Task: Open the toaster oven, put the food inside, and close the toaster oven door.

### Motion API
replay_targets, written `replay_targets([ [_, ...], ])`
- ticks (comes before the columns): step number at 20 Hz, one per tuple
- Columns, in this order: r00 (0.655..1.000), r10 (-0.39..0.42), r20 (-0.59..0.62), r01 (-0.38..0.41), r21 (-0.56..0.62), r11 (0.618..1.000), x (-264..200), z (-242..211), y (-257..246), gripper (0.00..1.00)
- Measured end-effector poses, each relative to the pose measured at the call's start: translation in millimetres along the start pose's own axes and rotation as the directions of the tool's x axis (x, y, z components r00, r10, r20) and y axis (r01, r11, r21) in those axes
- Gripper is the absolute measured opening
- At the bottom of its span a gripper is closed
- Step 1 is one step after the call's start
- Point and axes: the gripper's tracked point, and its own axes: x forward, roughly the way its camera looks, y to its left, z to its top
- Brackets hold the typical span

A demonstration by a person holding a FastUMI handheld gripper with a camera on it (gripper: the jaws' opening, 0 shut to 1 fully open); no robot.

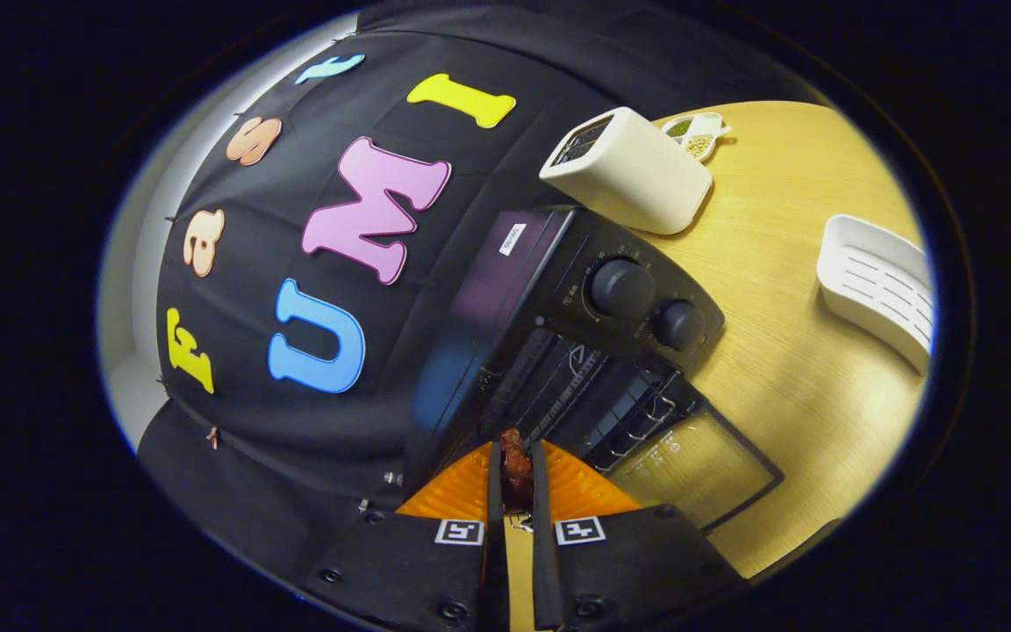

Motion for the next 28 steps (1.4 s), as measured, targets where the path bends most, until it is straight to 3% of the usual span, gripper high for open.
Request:
replay_targets([
  [5, 1.000, -0.001, 0.024, 0.001, 0.011, 1.000, 45.6, -17.5, -9.3, 0.15],
  [9, 0.999, -0.035, 0.034, 0.035, -0.020, 0.999, 55.3, -26.7, -19.5, 0.15],
  [13, 0.997, -0.077, 0.026, 0.080, -0.165, 0.983, 52.3, -30.1, -27.3, 0.22],
  [16, 0.998, -0.069, 0.002, 0.067, -0.279, 0.958, 38.4, -33.9, -21.5, 0.61],
  [18, 0.996, -0.092, -0.009, 0.082, -0.381, 0.921, 30.6, -41.1, -20.3, 0.96],
  [21, 0.994, -0.108, -0.012, 0.085, -0.538, 0.838, 16.2, -48.2, -19.3, 0.98],
  [28, 0.985, -0.169, -0.017, 0.113, -0.677, 0.727, -31.9, -44.9, -25.0, 0.98],
])
